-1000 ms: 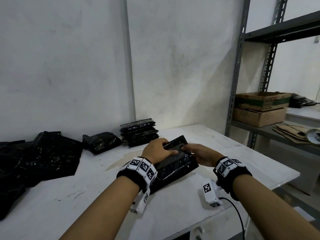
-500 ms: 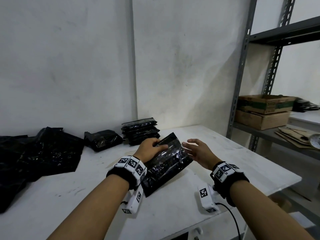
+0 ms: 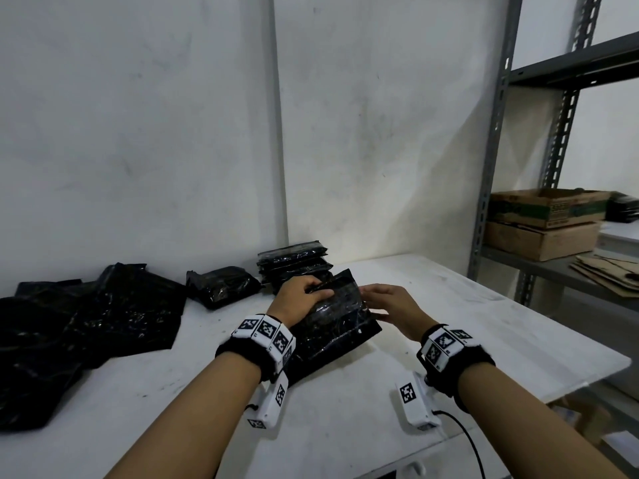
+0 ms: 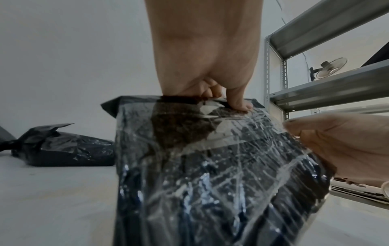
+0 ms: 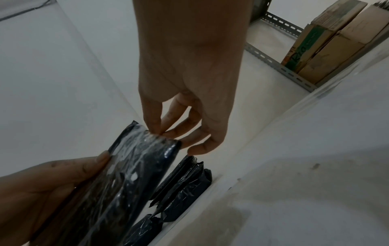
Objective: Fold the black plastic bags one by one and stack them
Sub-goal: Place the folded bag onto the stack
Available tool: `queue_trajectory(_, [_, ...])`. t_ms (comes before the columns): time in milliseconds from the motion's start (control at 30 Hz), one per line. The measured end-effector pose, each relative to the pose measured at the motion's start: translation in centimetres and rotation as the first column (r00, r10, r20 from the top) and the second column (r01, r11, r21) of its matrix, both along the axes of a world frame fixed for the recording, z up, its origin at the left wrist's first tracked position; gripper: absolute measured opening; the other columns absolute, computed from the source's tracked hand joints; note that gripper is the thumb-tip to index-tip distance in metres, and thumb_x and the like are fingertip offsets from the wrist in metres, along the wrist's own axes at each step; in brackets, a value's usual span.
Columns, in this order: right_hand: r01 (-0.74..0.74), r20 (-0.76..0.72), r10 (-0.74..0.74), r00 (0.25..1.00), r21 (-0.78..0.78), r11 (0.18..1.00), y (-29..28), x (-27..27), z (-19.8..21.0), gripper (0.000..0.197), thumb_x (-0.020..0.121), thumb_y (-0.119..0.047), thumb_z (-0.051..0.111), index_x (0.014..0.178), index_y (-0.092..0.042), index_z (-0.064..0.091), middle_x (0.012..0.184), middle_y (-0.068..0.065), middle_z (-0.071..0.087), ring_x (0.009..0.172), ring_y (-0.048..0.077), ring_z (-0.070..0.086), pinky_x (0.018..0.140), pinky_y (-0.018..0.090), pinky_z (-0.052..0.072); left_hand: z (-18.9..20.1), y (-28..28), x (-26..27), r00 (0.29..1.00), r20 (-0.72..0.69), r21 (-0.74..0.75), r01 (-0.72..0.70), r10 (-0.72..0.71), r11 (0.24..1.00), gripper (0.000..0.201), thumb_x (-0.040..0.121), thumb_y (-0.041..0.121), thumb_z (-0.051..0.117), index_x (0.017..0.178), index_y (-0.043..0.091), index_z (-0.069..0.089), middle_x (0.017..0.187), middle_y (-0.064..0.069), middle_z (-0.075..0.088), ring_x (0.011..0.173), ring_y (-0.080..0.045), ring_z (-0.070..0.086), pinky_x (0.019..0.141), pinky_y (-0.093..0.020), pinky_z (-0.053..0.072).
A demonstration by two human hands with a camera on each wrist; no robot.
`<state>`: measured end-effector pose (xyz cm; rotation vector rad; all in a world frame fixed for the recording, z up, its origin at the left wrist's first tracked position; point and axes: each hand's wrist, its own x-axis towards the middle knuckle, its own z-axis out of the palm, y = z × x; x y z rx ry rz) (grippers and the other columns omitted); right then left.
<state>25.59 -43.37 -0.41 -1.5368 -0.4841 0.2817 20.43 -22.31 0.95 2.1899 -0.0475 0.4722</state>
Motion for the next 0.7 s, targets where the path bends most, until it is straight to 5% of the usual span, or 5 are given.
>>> queue_trajectory(167, [-0.103, -0.059, 0.101, 0.993, -0.021, 0.994, 0.9, -0.9, 1.0, 0.033, 0.098, -0.026, 0.042, 0.104, -0.016, 0.073, 0.100, 0.000, 0.070, 0.085, 0.014, 0.064, 0.078, 0.027, 0.046, 0.7, 0.9, -0.5, 0.999, -0.004, 0.010, -0.035, 0.035, 0.999, 0.010, 0.083, 0.029, 0.073, 0.082, 0.019, 0.070, 0.085, 0.000, 0.070, 0.081, -0.013, 0.064, 0.078, -0.023, 0.046])
queue_trajectory(400, [-0.047, 0.030, 0.047, 0.998, 0.000, 0.999, 3.7, -0.1, 1.0, 0.018, 0.082, -0.016, 0.075, 0.092, -0.001, 0.072, 0.082, 0.008, 0.070, 0.076, 0.019, 0.067, 0.068, 0.025, 0.055, 1.4, 2.6, -1.3, 1.000, -0.014, 0.002, -0.026, 0.026, 1.000, 0.019, 0.081, 0.033, 0.074, 0.089, 0.017, 0.072, 0.090, 0.003, 0.071, 0.087, -0.010, 0.065, 0.082, -0.023, 0.044])
queue_trajectory(567, [0.114, -0.042, -0.110, 0.993, 0.129, 0.985, 5.1, 1.7, 0.8, 0.021, 0.085, -0.016, 0.072, 0.092, 0.003, 0.071, 0.085, 0.010, 0.070, 0.077, 0.020, 0.067, 0.068, 0.028, 0.056, 1.1, 4.6, -1.1, 0.825, 0.227, 0.136, -0.553, 0.517, 0.822, 0.058, 0.076, 0.056, 0.070, 0.114, 0.014, 0.061, 0.116, -0.001, 0.057, 0.114, -0.020, 0.048, 0.100, -0.032, 0.033])
queue_trajectory(633, [0.203, -0.103, -0.187, 0.977, 0.181, 0.962, 5.3, 2.3, 0.6, 0.017, 0.085, -0.015, 0.073, 0.091, 0.001, 0.072, 0.085, 0.012, 0.071, 0.079, 0.023, 0.067, 0.069, 0.030, 0.056, 0.4, 5.9, -0.9, 0.803, 0.077, -0.017, -0.591, 0.591, 0.806, 0.060, 0.072, 0.055, 0.074, 0.105, 0.007, 0.060, 0.112, -0.006, 0.059, 0.113, -0.029, 0.052, 0.096, -0.035, 0.040])
queue_trajectory(700, [0.251, -0.171, -0.216, 0.961, 0.224, 0.942, 5.6, 2.9, 0.4, 0.017, 0.084, -0.013, 0.074, 0.092, 0.001, 0.072, 0.085, 0.013, 0.072, 0.080, 0.024, 0.067, 0.069, 0.030, 0.056, -0.1, 7.2, -1.0, 0.898, -0.102, -0.399, -0.431, 0.428, 0.810, 0.040, 0.076, 0.041, 0.077, 0.087, 0.003, 0.066, 0.095, -0.013, 0.069, 0.098, -0.033, 0.065, 0.087, -0.038, 0.052])
